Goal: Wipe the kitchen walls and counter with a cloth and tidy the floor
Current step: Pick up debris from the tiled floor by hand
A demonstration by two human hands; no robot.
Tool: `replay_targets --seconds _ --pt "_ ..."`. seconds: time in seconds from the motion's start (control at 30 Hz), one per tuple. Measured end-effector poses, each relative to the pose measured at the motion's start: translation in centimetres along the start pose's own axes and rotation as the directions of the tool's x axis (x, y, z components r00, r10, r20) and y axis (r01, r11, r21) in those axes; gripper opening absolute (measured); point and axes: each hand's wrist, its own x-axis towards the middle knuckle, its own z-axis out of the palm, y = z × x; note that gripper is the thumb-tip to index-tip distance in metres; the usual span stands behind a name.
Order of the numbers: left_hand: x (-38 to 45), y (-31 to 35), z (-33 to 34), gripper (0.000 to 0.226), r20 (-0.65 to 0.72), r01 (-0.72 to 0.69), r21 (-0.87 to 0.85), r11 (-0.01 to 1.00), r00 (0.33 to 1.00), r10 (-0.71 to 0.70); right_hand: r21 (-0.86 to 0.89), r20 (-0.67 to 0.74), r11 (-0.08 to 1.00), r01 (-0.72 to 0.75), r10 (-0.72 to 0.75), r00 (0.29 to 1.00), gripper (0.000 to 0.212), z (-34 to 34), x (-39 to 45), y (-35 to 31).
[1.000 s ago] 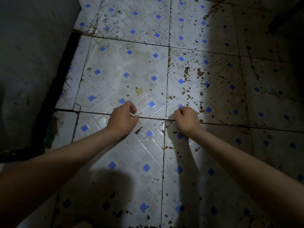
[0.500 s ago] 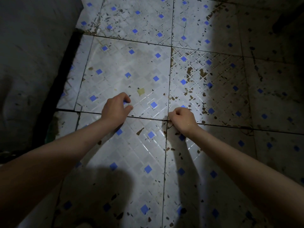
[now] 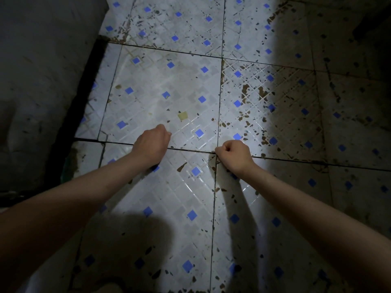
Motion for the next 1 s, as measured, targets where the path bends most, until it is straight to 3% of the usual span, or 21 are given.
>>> replay_targets --seconds 0.1,0.17,0.2,0.27,0.33,0.43,0.57,0.7,0.8,0.87,0.9,1.0 --pt "-0.8 0.4 -0.6 0.038 0.052 -0.023 -0.093 0.995 0.998 0.028 0.006 0.012 1.0 0.005 -0.005 1.0 0.034 0.1 -0.2 0.0" --pt "-1.0 0.8 -0.6 0.041 0.122 0.101 -0.21 0.973 0.99 -0.076 0.001 0.021 1.0 0.002 -0.002 1.0 0.038 0.2 -0.2 -0.1" --pt "-1.2 0.9 -0.5 0.041 0.201 0.213 -0.337 0.917 0.968 -0.151 -0.008 0.029 1.0 -0.004 0.004 1.0 0.04 0.2 -0.2 -0.2" --pt "-1.9 1.2 -0.3 0.042 0.432 0.459 -0.608 0.647 0.876 -0.216 -0.022 0.054 1.0 -0.016 0.017 0.998 0.042 0.3 -0.3 -0.4" --pt "-2.8 1.2 -0.2 0.043 0.635 0.635 -0.662 0.398 0.757 -0.153 -0.03 0.077 0.999 -0.015 0.018 0.997 0.038 0.4 -0.4 -0.4" --pt "-3.9 0.9 -0.5 0.037 0.795 0.757 -0.575 0.312 0.607 -0.009 0.0 0.124 0.999 -0.034 0.034 0.992 0.029 0.5 -0.7 -0.3" --pt "-4.6 0.6 -1.0 0.02 0.854 0.794 -0.503 0.341 0.518 0.052 0.082 0.189 0.993 -0.086 0.069 0.98 0.023 0.0 -1.2 -0.2" --pt "-4.8 0.1 -1.0 0.018 0.859 0.771 -0.451 0.449 0.512 -0.016 0.103 0.2 0.986 -0.133 0.111 0.973 0.034 -0.3 -1.6 -0.3" --pt "-4.8 -0.3 -1.3 0.015 0.84 0.726 -0.398 0.561 0.534 -0.096 0.091 0.19 0.984 -0.151 0.132 0.973 0.028 -0.3 -1.6 -0.4" --pt "-4.7 -0.3 -1.6 0.017 0.774 0.672 -0.397 0.626 0.611 -0.166 0.083 0.181 0.983 -0.166 0.149 0.972 0.026 -0.3 -1.6 -0.4" --pt "-4.6 -0.3 -1.8 0.02 0.702 0.597 -0.394 0.699 0.687 -0.191 0.083 0.174 0.982 -0.169 0.153 0.973 0.027 -0.3 -1.6 -0.4" --pt "-3.9 -0.3 -2.4 0.025 0.408 0.261 -0.301 0.917 0.905 -0.124 0.102 0.159 0.984 -0.149 0.132 0.978 0.027 -0.2 -1.6 -0.5"
